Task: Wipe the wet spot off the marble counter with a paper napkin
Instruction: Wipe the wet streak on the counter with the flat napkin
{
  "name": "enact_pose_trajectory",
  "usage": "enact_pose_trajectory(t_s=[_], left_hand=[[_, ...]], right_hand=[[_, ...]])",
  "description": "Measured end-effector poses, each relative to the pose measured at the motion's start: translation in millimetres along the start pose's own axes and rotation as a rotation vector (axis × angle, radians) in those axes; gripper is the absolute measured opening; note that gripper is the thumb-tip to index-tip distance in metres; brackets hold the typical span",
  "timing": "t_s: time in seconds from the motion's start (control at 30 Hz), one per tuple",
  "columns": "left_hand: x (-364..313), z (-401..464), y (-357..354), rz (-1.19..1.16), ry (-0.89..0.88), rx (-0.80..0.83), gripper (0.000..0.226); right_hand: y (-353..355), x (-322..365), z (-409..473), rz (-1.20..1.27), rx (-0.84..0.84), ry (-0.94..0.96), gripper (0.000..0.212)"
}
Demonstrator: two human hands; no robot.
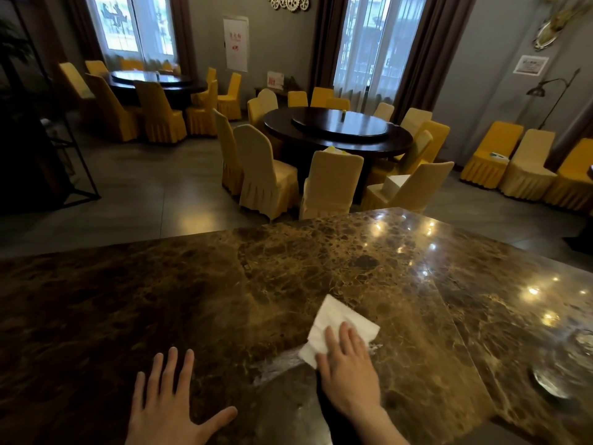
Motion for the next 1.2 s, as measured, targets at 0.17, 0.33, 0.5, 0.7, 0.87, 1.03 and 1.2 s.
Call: enact_pose_trajectory(t_s=[0.17, 0.33, 0.5, 0.7, 0.87, 1.03, 1.2], left_hand=[[2, 2, 0, -0.001, -0.002, -0.087, 0.145], [8, 3, -14, 0.0, -0.072, -0.105, 0.141], [2, 0, -7, -0.036, -0.054, -0.051, 0.147], [1, 0, -2, -0.014, -0.004, -0.022, 0.149], [1, 3, -1, -0.036, -0.004, -0.078, 0.148], [2, 3, -5, -0.022, -0.035, -0.081, 0.147], [0, -1, -11, -0.037, -0.061, -0.006, 0.143]], right_hand=[[-6, 23, -11, 0.044, 0.056, -0.059, 0.062], [-24, 108, -59, 0.065, 0.133, 0.386, 0.05], [-13, 92, -53, 0.131, 0.143, 0.406, 0.071], [9, -21, 1, 0.103, 0.008, -0.053, 0.066], [8, -22, -1, 0.096, 0.024, -0.186, 0.053], [-10, 82, -44, 0.134, 0.155, 0.252, 0.06], [-8, 99, -65, 0.095, 0.144, 0.484, 0.04]])
Point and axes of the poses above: each hand's wrist, its own z-axis towards the middle knuckle, its own y-axis out of the back of the hand, x = y × z, the point moved 7 cm from there along z, towards the middle knuckle, and after that the axes turned 13 degrees about -y, right-handed, at the moved point
